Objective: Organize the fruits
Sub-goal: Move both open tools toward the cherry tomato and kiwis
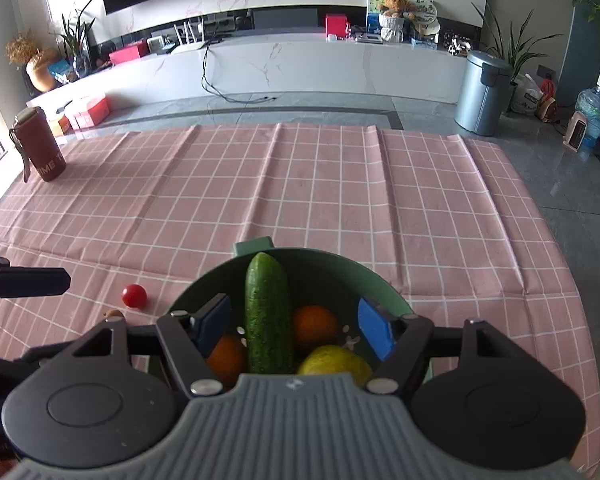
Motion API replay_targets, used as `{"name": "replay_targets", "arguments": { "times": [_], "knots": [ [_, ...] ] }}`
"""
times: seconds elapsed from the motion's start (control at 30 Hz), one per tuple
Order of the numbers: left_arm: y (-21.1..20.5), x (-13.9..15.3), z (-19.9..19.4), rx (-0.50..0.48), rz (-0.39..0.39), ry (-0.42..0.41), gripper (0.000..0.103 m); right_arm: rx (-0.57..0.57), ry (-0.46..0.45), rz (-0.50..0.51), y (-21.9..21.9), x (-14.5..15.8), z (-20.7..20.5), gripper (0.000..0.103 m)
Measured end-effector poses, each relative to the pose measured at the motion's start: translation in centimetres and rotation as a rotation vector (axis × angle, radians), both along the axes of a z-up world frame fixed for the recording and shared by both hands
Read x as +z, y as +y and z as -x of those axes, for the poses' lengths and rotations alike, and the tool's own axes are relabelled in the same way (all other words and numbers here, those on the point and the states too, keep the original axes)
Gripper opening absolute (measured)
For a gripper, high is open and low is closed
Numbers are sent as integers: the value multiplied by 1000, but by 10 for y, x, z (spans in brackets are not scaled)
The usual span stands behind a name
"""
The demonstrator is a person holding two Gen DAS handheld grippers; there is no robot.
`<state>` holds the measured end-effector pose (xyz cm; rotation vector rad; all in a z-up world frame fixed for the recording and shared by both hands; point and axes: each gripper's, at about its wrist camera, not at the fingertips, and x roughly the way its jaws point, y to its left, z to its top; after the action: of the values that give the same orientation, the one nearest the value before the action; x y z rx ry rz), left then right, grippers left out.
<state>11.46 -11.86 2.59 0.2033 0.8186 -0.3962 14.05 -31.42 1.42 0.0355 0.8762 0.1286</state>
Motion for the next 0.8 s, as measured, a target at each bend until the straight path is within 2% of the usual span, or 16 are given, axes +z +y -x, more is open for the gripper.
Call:
{"name": "replay_targets", "arguments": {
  "times": [0.17,0.27,0.37,0.57,0.8],
  "knots": [
    [48,3,5,79,77,-44,70,-44,-90,-49,33,5,35,68],
    [68,2,10,109,85,-57,70,-61,-122,-86,58,2,53,68],
    [82,-3,13,134,96,-49,70,-74,-152,-78,82,-1,67,68],
    [112,-22,17,129,125,-64,69,-68,-141,-84,121,-18,82,67],
    [143,-53,16,154,218,-40,61,-41,-129,-52,144,-43,89,51]
  ]
}}
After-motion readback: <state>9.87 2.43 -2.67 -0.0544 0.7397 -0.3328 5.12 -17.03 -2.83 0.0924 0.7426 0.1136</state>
